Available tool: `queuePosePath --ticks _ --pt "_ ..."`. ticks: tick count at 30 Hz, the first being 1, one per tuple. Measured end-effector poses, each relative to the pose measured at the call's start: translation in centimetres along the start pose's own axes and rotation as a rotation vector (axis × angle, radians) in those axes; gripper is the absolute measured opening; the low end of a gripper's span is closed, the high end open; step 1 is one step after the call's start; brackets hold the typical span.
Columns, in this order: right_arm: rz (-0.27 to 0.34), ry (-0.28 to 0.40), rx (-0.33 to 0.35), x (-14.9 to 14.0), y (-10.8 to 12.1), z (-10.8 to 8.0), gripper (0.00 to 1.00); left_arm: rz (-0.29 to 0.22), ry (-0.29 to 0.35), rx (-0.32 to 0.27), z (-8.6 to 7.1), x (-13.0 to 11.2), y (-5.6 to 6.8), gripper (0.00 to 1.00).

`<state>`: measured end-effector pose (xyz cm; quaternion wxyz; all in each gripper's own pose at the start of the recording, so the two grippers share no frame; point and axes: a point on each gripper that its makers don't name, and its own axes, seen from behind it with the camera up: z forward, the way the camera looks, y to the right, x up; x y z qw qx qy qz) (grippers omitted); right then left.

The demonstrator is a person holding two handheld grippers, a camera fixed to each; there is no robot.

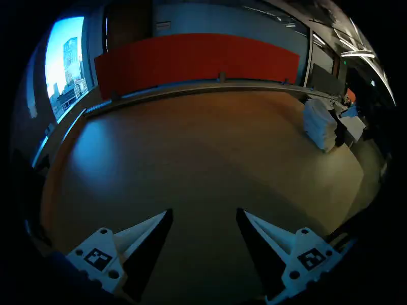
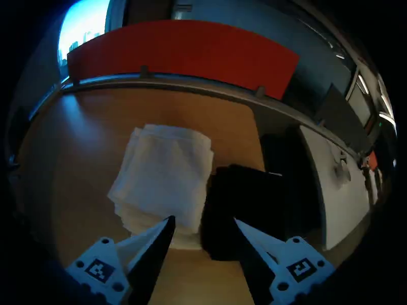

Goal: Fold towel

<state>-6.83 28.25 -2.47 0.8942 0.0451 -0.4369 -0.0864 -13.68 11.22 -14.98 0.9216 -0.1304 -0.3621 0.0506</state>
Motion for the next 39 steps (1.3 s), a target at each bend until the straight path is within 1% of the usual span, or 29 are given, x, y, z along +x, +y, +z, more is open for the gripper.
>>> queuePosePath --ticks 2,4,6,16,29,35,39 --pt "0.004 0.01 0.003 0.4 -0.2 0.0 0.85 0.001 0.0 -0.001 0.0 0.0 0.0 0.92" --pt "0.007 0.019 0.005 0.7 -0.4 0.0 0.93 0.001 0.0 -0.001 0.0 0.0 0.1 0.92" --pt "0.008 0.028 0.008 1.2 -0.6 0.1 0.97 0.001 0.001 0.0 0.0 0.0 0.0 0.92" --pt "0.004 0.061 0.032 3.9 -2.2 1.2 0.97 -0.01 0.004 0.014 -0.5 -0.2 -0.5 0.92" --pt "-0.017 0.091 0.074 8.5 -4.6 3.7 0.97 -0.033 0.006 0.052 -1.2 -0.4 -1.7 0.92" --pt "-0.027 0.095 0.087 9.9 -5.2 4.8 0.97 -0.048 0.002 0.071 -1.5 -0.7 -2.2 0.92" --pt "-0.027 0.091 0.094 10.3 -5.5 5.6 0.97 -0.056 -0.004 0.08 -1.6 -1.0 -2.4 0.92"
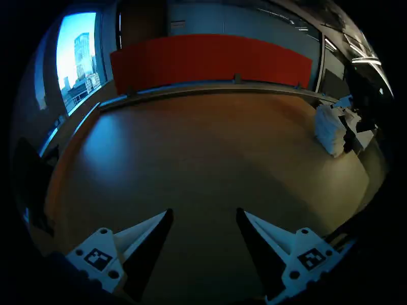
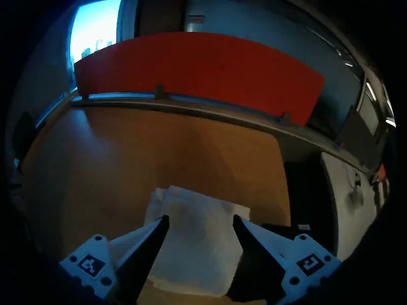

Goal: Fold towel

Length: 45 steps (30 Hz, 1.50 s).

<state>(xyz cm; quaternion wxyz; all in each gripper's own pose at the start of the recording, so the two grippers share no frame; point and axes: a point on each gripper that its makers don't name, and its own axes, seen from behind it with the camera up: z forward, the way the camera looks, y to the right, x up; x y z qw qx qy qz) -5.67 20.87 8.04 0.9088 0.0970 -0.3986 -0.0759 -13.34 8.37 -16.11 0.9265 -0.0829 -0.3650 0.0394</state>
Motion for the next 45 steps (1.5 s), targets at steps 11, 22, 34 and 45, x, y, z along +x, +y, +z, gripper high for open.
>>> queuePosePath --ticks 11,22,34,45 --pt "0.019 -0.035 0.017 -1.1 -0.3 2.5 0.97 -0.008 -0.018 0.017 -0.1 -0.7 -0.4 0.92" --pt "0.031 -0.084 0.027 -3.3 -0.3 4.6 0.97 -0.008 -0.039 0.031 -0.4 -1.6 -0.5 0.92" --pt "0.04 -0.051 0.03 -2.4 -0.4 3.8 0.97 -0.01 -0.029 0.032 -0.2 -1.2 -0.6 0.92" --pt "0.045 -0.024 0.02 -1.6 -0.4 2.9 0.97 -0.017 -0.016 0.031 -0.2 -0.9 -0.8 0.92"
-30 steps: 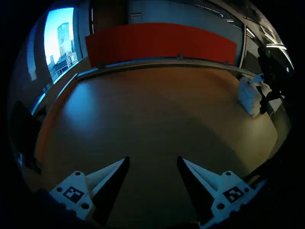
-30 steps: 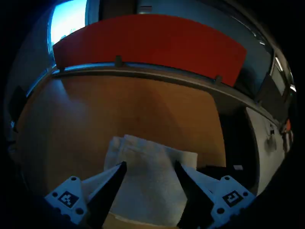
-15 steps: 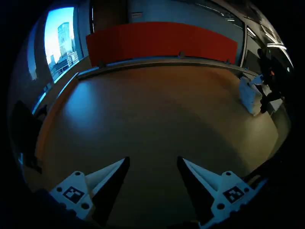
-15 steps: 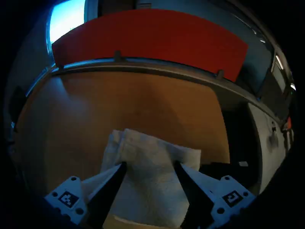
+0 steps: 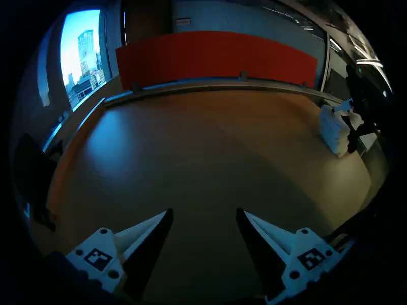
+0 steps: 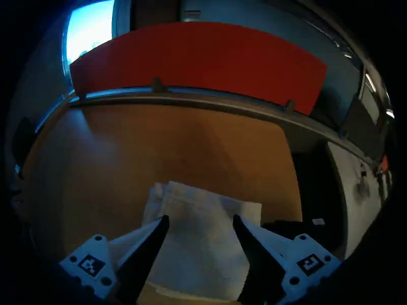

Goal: Fold towel

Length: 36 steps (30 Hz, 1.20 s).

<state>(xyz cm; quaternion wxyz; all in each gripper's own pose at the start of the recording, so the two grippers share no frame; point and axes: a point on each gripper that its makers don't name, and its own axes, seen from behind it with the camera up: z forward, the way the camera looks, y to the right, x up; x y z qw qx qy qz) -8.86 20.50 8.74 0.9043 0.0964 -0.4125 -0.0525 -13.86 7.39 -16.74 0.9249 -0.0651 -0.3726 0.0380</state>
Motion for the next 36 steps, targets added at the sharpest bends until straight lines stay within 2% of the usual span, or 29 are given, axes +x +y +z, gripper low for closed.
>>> queuePosePath --ticks 5,11,21,29,36 --pt "0.01 0.041 -0.002 0.8 -0.7 -0.9 0.97 -0.007 0.012 0.002 0.0 0.3 -0.3 0.92" --pt "0.012 0.131 -0.018 2.5 -1.8 -2.8 0.97 -0.018 0.033 0.001 0.1 1.1 -0.7 0.92" --pt "0.064 0.306 -0.07 5.6 -2.7 -7.3 0.97 -0.013 0.074 -0.007 0.2 3.0 -1.0 0.92" --pt "0.066 0.428 -0.143 7.1 -3.0 -10.6 0.97 -0.013 0.098 -0.008 0.3 3.6 -0.9 0.92" --pt "0.113 0.555 -0.176 7.9 -3.0 -12.9 0.97 -0.035 0.116 0.001 0.2 3.9 -1.2 0.92"
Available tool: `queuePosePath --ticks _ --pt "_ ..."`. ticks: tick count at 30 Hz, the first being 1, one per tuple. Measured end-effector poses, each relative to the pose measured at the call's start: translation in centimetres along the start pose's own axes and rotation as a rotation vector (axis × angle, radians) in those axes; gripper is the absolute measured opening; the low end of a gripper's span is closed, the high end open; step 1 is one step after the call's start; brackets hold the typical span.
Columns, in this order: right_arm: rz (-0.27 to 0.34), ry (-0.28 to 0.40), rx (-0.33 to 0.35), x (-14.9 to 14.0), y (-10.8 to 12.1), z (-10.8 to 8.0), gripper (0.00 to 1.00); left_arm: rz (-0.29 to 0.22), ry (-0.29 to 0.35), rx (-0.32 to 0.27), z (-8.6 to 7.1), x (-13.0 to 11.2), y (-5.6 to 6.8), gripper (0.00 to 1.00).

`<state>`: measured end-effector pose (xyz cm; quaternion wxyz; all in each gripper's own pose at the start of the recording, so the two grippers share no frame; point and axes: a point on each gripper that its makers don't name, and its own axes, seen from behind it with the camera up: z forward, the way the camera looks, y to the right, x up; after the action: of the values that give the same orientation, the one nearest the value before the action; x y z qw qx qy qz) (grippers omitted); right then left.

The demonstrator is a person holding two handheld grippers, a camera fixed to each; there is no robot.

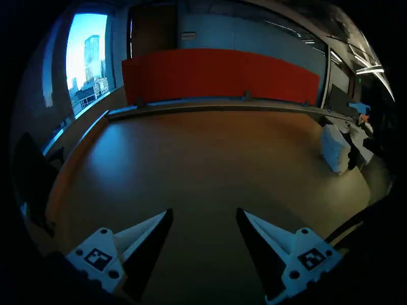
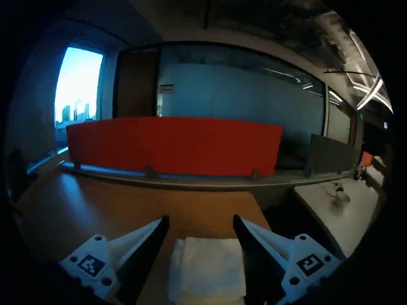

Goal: Fold towel

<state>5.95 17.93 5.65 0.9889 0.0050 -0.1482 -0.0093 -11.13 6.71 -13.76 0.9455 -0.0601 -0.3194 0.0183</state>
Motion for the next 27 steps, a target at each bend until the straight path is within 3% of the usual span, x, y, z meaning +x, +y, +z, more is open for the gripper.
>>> queuePosePath --ticks 6,14,20,27 --pt "0.037 0.064 -0.012 0.9 0.1 -0.8 0.97 0.002 0.007 0.0 -0.1 0.1 0.0 0.92" --pt "0.019 0.098 -0.039 1.6 0.1 -1.3 0.97 0.006 0.025 0.002 0.2 0.4 -0.1 0.92" --pt "0.009 0.151 -0.076 2.5 -0.3 -2.1 0.97 0.001 0.077 0.023 0.6 2.1 -0.9 0.92" --pt "0.009 0.161 -0.071 2.8 -1.4 -2.6 0.97 -0.008 0.148 0.033 1.1 4.8 -1.9 0.92"
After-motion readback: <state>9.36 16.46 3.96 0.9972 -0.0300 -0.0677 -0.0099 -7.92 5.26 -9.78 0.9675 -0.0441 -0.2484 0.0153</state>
